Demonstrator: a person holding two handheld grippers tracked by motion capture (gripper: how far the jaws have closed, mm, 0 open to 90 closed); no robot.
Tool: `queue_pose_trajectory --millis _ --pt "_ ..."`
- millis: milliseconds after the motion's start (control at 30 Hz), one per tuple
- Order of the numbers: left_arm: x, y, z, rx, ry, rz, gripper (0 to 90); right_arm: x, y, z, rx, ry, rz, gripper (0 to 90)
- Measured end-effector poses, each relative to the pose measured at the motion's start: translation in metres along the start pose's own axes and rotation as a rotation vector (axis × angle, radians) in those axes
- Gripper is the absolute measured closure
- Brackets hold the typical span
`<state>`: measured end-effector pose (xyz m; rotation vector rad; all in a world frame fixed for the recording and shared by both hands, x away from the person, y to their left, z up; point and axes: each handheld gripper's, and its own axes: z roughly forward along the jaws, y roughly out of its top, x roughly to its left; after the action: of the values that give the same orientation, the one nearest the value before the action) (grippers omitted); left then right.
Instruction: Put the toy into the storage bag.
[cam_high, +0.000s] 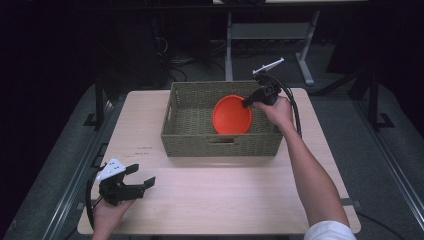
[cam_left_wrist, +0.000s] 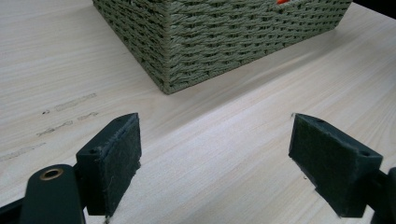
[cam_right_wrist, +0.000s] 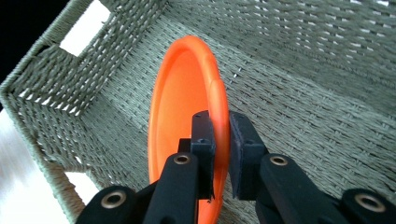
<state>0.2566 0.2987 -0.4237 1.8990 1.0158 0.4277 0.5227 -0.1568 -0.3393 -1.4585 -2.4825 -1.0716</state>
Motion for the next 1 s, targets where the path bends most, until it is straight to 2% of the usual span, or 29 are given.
queue_pose_trajectory --millis 200,467,800,1000 --pt "0.0 0.0 0.0 -0.003 -0.003 0.001 16.2 -0.004 -0.005 0.007 0.018 -0.006 0.011 81.2" --pt "0.0 0.0 0.0 -0.002 -0.001 0.002 16.2 -0.001 -0.004 0.018 0.033 -0.002 0.001 81.2" --pt "0.0 0.0 -0.001 -0.004 -0.002 0.002 16.2 0.002 -0.005 0.033 0.084 -0.019 -0.019 81.0" --pt "-0.001 0.0 -0.001 -0.004 -0.002 0.002 16.2 0.0 -0.006 0.036 0.097 -0.02 -0.009 80.5"
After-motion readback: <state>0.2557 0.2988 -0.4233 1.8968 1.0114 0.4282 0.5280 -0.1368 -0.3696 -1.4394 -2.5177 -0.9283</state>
